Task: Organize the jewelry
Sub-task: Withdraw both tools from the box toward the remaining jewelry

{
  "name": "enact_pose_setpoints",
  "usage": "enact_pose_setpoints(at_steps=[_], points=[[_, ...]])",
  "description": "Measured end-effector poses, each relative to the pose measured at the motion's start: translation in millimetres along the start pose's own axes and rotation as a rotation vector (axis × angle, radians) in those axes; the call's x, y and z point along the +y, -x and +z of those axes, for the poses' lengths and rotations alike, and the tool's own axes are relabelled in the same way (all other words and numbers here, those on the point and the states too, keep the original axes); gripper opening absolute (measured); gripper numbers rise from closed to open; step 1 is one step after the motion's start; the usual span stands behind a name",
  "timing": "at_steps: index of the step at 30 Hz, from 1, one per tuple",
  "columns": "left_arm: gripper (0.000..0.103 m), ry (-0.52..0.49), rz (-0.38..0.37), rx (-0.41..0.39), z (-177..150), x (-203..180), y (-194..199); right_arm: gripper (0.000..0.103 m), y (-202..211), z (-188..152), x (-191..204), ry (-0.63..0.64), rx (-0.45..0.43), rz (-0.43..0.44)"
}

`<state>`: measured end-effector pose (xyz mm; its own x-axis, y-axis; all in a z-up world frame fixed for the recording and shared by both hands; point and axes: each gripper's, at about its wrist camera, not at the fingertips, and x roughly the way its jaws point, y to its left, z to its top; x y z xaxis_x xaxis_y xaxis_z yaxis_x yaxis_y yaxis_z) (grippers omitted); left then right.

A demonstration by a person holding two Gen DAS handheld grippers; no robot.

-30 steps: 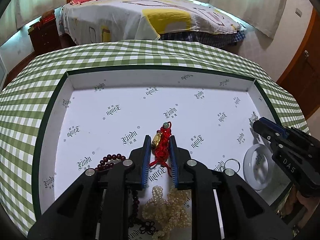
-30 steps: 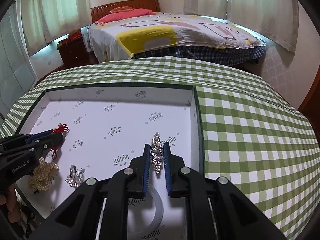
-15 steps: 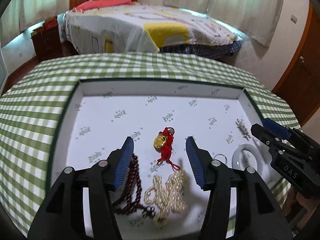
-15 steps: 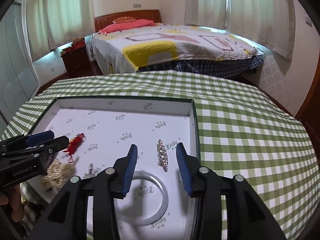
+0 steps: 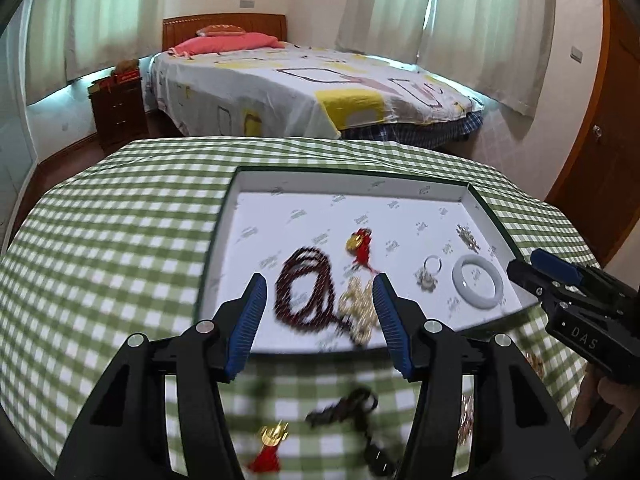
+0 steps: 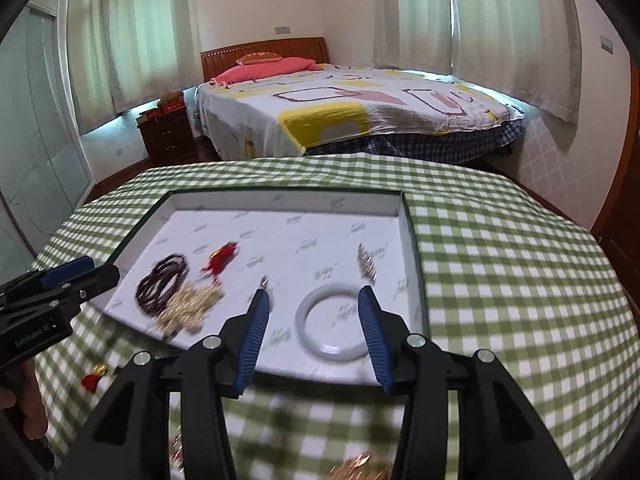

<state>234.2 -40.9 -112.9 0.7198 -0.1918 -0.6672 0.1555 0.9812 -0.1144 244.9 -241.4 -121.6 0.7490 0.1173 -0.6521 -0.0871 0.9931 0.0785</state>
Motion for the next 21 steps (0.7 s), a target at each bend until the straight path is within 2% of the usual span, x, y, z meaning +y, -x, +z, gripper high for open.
enact_pose_setpoints(at_steps=[5, 21], points=[[0.054, -0.010, 0.029, -0.017, -21, 7, 20, 0.046, 9, -20, 12, 0.001, 0.018, 0.023], [0.054, 0.000, 0.106, 0.018, -70, 33, 49, 0.046, 14, -63, 41, 0.023, 0.080, 0.070]])
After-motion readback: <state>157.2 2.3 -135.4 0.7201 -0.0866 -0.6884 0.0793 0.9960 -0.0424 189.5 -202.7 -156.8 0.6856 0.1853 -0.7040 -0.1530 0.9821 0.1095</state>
